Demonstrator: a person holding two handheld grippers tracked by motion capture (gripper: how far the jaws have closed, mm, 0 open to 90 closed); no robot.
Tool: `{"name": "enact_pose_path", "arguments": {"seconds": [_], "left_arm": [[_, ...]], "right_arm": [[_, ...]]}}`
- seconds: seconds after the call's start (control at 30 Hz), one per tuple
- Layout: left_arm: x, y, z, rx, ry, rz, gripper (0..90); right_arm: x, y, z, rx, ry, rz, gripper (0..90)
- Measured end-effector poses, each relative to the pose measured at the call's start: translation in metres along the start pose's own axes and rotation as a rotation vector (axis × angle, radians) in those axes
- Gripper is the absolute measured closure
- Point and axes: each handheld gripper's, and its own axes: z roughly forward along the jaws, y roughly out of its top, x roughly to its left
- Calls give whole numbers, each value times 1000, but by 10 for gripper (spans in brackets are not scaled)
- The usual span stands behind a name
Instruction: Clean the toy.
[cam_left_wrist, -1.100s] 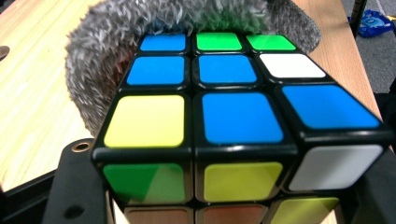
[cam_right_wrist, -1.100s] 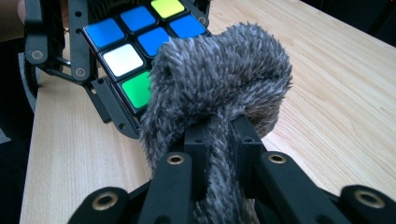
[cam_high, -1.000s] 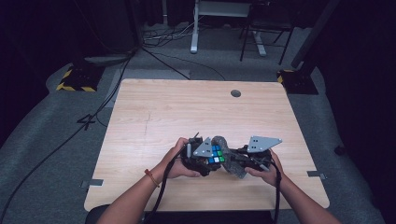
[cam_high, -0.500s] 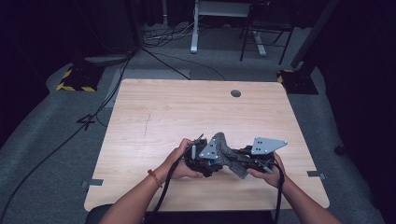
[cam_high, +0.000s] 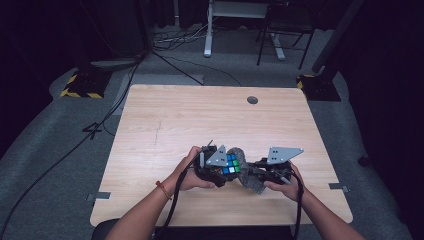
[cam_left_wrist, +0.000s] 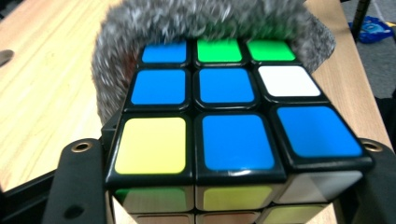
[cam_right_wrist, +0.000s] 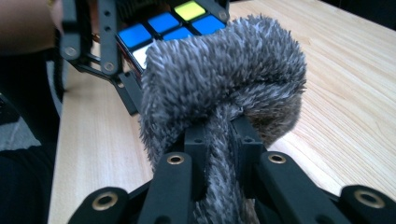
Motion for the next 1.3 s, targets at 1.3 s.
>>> {"name": "enact_pose_path", "arguments": {"seconds": [1.3], "left_arm": [[-14,9,10,57,42,63,337]], "right_arm": [[11,11,-3,6,-91,-98,796]]}}
